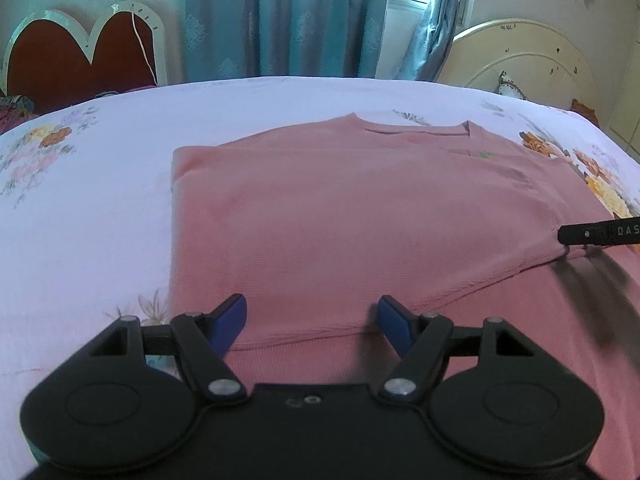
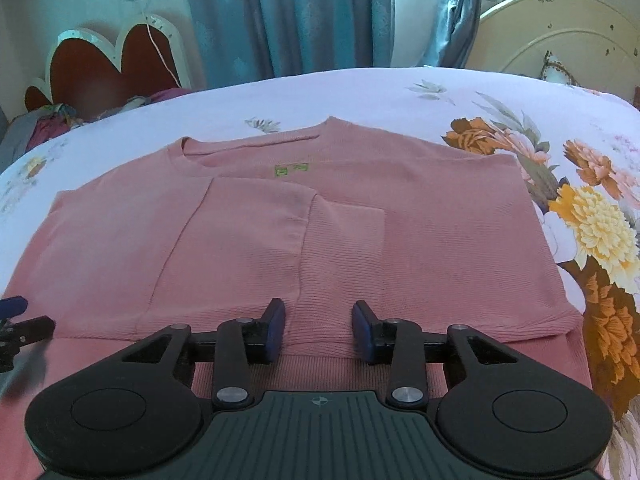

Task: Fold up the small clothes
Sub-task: 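Move the left gripper over the folded sweatshirt toward its hem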

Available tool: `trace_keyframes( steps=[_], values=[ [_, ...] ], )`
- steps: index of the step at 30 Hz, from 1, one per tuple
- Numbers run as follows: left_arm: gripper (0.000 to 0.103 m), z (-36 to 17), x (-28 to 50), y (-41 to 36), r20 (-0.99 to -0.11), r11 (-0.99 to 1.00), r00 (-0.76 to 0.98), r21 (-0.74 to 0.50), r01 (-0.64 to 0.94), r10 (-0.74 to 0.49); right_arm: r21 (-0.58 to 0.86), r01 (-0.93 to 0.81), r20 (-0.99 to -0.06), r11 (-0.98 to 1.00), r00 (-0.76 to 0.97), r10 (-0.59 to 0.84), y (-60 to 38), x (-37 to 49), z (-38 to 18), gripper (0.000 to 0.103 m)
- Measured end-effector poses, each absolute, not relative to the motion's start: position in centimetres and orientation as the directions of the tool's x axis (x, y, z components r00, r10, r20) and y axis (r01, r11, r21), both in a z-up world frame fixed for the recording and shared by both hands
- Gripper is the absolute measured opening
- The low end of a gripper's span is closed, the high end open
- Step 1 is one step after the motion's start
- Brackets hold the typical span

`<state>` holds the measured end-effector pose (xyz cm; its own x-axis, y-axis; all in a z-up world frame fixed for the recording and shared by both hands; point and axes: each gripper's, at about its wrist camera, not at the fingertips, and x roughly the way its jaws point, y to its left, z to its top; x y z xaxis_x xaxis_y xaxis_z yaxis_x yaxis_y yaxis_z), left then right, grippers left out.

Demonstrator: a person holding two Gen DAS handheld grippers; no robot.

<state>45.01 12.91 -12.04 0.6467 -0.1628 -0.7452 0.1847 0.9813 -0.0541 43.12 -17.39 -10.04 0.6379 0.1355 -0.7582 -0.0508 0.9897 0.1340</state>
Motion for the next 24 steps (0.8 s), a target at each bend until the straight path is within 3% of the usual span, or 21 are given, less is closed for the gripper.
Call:
trace_keyframes(
  steps=[16,19,20,21,22,24],
  values=[
    [0.073,-12.0,44.7,12.2,-0.749,0.985,0.651,-0.012,0.173,-0.123,0.114,-0.099,-0.767,0.989,0.624,0.151,-17.4,43.6,-10.2,0.037],
    [0.081,-11.3,44.2,11.9,-0.762,0.986,0.639,0.009,0.168,-0.102,0.129,-0.101,-0.76,0.986,0.629,0.164,-17.9,43.1,-9.2,0.037],
    [0.082,-11.0,43.7,11.9,-0.758,0.986,0.646,0.03,0.162,-0.083,0.122,-0.1,-0.742,0.988,0.652,0.157,-18.2,42.2,-8.6,0.046],
    [0.083,-10.7,42.7,11.9,-0.753,0.987,0.656,0.055,0.15,-0.057,0.103,-0.099,-0.712,0.99,0.688,0.143,-18.6,41.0,-8.0,0.077],
    [0.083,-10.6,41.8,12.1,-0.751,0.988,0.658,0.063,0.143,-0.047,0.099,-0.107,-0.687,0.989,0.712,0.146,-19.1,39.7,-7.6,0.086],
    [0.083,-10.4,39.7,12.9,-0.756,0.991,0.653,0.058,0.124,-0.037,0.147,-0.113,-0.692,0.983,0.698,0.184,-20.9,37.4,-7.2,0.086]
  ],
)
